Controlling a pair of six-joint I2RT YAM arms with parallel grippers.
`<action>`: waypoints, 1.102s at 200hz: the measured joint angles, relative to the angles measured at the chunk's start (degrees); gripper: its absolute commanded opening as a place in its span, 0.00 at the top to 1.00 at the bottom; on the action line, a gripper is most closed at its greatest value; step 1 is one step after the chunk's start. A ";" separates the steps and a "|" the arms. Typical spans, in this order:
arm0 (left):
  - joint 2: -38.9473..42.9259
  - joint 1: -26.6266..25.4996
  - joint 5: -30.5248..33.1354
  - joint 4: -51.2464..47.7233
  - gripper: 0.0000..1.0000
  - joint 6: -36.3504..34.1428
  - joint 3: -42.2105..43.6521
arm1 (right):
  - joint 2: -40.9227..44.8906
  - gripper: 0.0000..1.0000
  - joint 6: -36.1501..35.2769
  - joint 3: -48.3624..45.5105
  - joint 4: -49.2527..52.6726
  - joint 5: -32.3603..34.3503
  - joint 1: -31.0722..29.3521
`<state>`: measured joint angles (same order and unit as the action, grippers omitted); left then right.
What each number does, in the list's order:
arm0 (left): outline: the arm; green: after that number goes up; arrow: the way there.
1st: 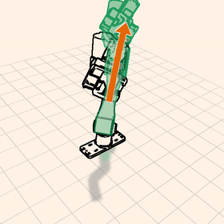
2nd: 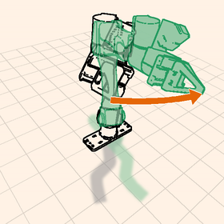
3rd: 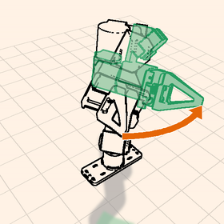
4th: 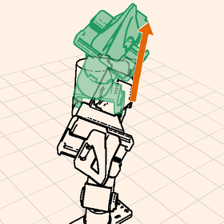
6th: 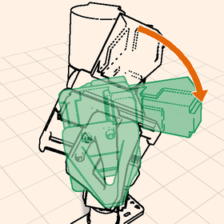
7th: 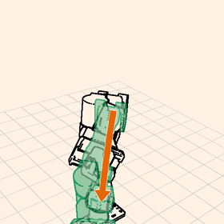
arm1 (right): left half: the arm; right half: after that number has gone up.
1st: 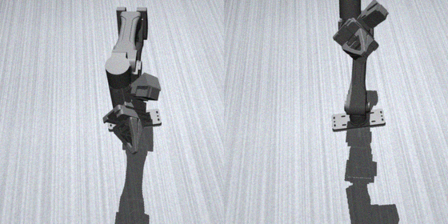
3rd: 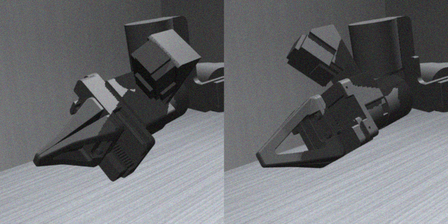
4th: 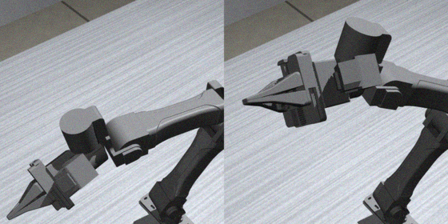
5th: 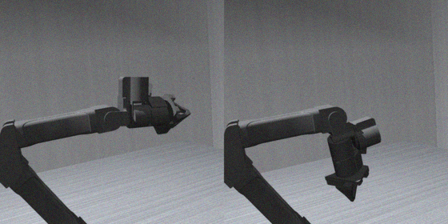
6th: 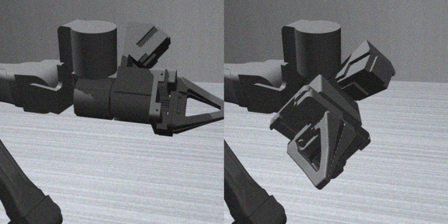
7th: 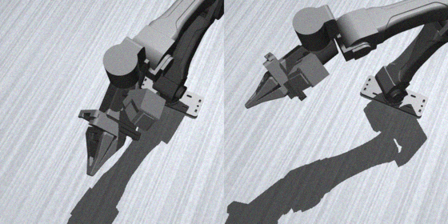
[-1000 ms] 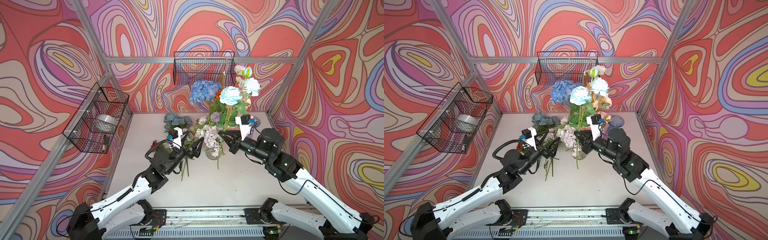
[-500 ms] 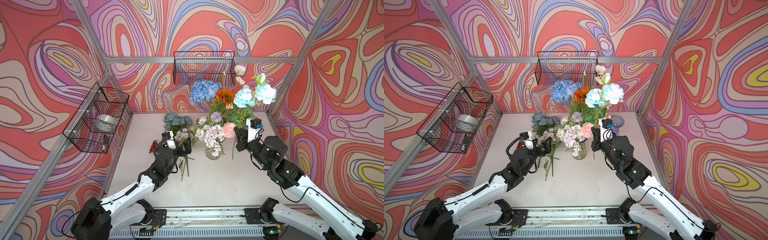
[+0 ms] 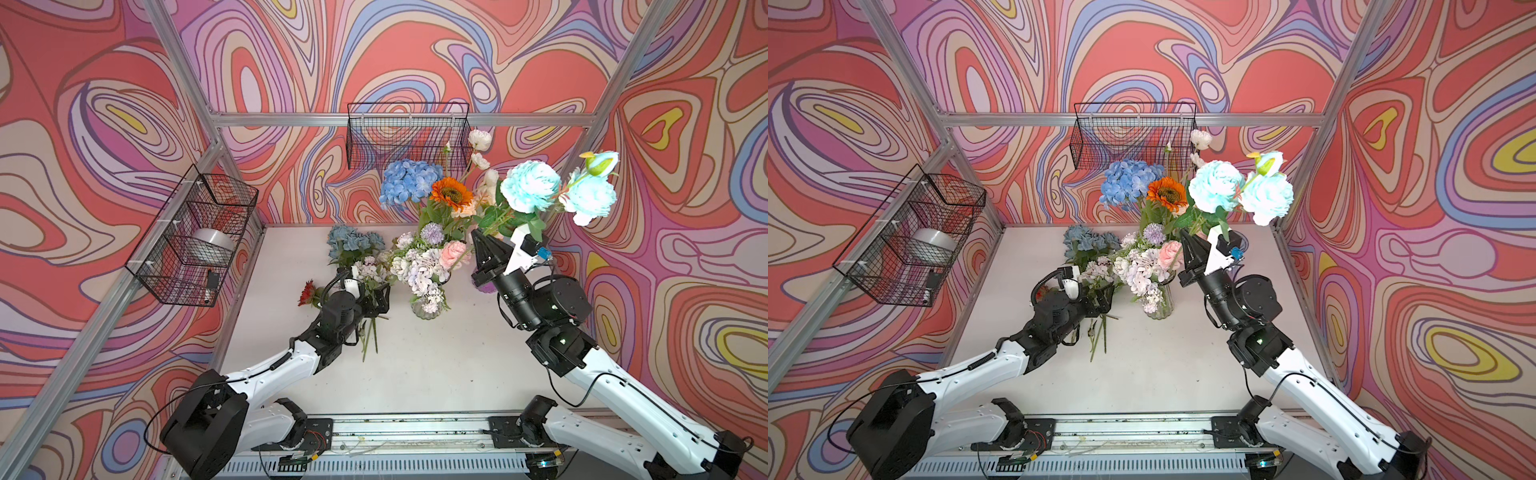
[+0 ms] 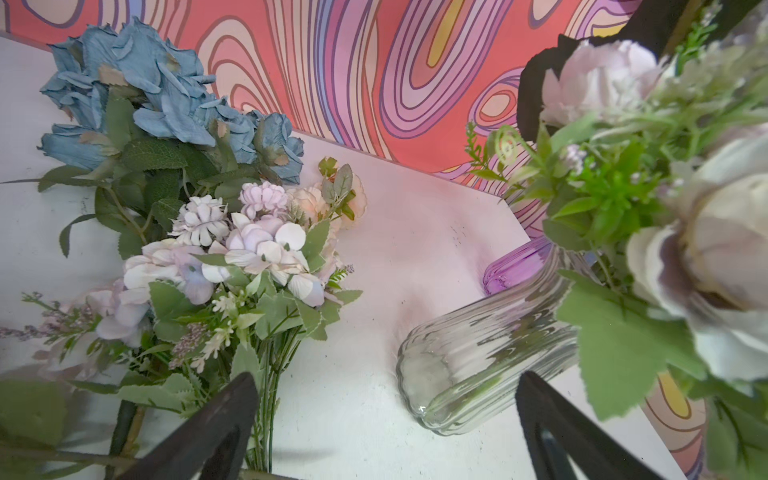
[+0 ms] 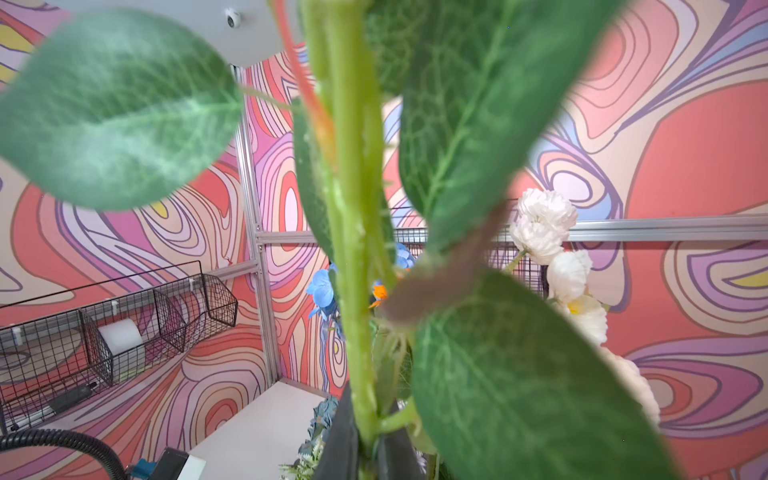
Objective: Arrange the flowers into the vase
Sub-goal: 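Carry the pale blue roses toward the clear vase with the right while the left releases, then lower the pale blue rose stems into the clear vase with the right gripper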
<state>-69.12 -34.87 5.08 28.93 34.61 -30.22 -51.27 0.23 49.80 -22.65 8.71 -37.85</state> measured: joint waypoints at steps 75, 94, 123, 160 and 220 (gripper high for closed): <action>0.00 0.00 -1.31 0.66 0.00 0.17 0.00 | -2.12 1.00 0.35 -9.46 -7.37 -0.15 0.02; 0.00 0.00 -1.57 0.79 0.00 0.17 0.00 | -2.10 1.00 0.87 -11.61 -7.32 0.07 0.02; 0.00 0.00 -1.90 1.22 0.00 0.20 0.00 | -2.86 1.00 2.01 -12.35 -6.05 0.98 0.00; 0.00 0.00 -2.14 1.40 0.00 0.44 0.00 | -6.91 1.00 3.39 -14.53 -6.08 2.62 0.02; 0.00 0.00 -2.73 1.92 0.00 0.59 0.00 | -11.41 1.00 5.01 -17.22 -3.52 3.72 0.00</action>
<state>-69.12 -34.87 2.35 30.85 35.20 -30.22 -62.67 5.23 32.58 -26.17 12.43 -37.85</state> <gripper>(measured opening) 0.998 0.070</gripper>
